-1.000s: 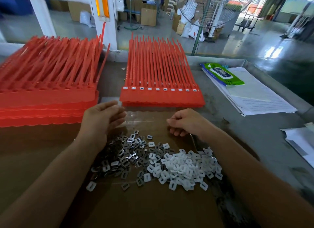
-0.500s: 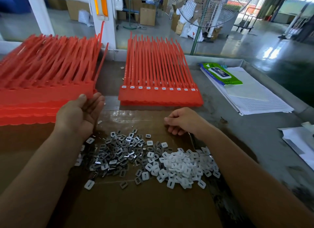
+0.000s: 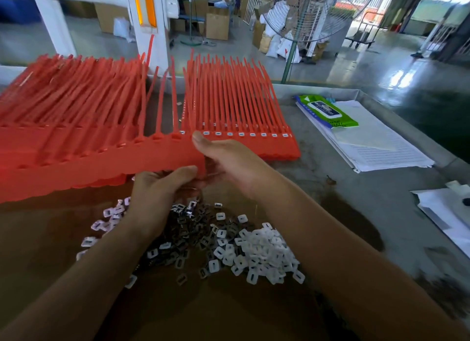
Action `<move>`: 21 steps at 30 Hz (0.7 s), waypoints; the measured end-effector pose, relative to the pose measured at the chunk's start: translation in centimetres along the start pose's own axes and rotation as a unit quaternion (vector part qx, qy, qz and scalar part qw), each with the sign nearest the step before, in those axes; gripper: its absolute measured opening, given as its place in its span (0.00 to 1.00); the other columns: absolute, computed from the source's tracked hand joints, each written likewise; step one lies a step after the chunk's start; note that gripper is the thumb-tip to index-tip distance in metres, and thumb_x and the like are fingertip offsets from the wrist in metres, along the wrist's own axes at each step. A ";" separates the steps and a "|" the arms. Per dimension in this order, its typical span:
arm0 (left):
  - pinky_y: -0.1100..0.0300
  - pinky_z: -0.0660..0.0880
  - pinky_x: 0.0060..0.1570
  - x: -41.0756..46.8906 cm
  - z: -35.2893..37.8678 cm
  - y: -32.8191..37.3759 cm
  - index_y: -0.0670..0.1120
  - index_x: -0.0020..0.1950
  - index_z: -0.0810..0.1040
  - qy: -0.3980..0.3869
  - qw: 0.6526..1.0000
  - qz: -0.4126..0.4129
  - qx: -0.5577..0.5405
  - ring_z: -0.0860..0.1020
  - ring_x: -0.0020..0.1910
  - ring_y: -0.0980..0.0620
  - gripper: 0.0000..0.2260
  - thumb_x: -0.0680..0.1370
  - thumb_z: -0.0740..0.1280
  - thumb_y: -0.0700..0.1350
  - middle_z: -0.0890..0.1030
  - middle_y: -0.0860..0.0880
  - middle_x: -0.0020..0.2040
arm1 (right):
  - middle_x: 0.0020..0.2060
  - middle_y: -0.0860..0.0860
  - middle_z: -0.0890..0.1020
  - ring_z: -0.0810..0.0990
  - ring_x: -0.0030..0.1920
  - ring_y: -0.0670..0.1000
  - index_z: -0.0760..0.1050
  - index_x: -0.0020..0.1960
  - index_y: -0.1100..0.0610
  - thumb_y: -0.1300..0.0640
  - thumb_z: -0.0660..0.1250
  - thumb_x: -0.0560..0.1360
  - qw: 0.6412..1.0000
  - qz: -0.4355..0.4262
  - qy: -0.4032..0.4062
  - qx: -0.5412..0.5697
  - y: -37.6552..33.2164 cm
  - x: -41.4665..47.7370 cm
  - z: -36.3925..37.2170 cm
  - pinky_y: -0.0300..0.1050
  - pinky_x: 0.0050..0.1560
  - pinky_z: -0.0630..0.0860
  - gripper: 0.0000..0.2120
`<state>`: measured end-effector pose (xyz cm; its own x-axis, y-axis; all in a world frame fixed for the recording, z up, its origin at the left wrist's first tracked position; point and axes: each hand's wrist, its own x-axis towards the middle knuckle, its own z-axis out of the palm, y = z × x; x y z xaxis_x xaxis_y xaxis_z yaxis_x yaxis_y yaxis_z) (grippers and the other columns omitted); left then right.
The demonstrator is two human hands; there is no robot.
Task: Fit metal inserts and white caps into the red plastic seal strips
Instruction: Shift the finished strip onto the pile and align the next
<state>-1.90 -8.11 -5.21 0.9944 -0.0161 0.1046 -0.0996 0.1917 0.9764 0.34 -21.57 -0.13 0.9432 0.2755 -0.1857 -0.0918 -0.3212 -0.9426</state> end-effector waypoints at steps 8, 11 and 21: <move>0.61 0.79 0.33 0.3 -0.4 1.0 0.44 0.47 0.77 -0.042 0.986 -0.088 -0.135 0.82 0.37 0.50 0.13 0.68 0.64 0.50 0.83 0.47 0.37 | 0.47 0.50 0.80 0.79 0.48 0.49 0.75 0.46 0.56 0.63 0.64 0.75 0.985 -0.051 0.139 0.089 -0.3 0.8 -1.2 0.46 0.49 0.79 0.04; 0.63 0.78 0.30 0.8 -0.9 1.6 0.46 0.46 0.75 0.033 0.977 -0.082 -0.195 0.82 0.33 0.52 0.10 0.68 0.63 0.49 0.82 0.50 0.32 | 0.45 0.47 0.79 0.79 0.44 0.45 0.74 0.46 0.53 0.64 0.62 0.76 0.970 -0.070 0.191 0.132 0.5 0.1 -4.2 0.40 0.37 0.80 0.07; 0.65 0.71 0.21 0.7 -1.5 1.4 0.49 0.33 0.78 0.103 0.992 0.020 -0.076 0.70 0.19 0.56 0.08 0.72 0.68 0.39 0.75 0.52 0.23 | 0.44 0.47 0.82 0.79 0.51 0.51 0.76 0.42 0.51 0.64 0.62 0.76 0.944 -0.057 0.296 0.133 5.7 -2.3 -9.3 0.56 0.52 0.78 0.10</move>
<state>-1.27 -6.43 -4.09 0.9774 0.1927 0.0871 -0.1489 0.3349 0.9304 0.60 -32.50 -2.53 0.9580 -0.2846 0.0344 0.0182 -0.0595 -0.9981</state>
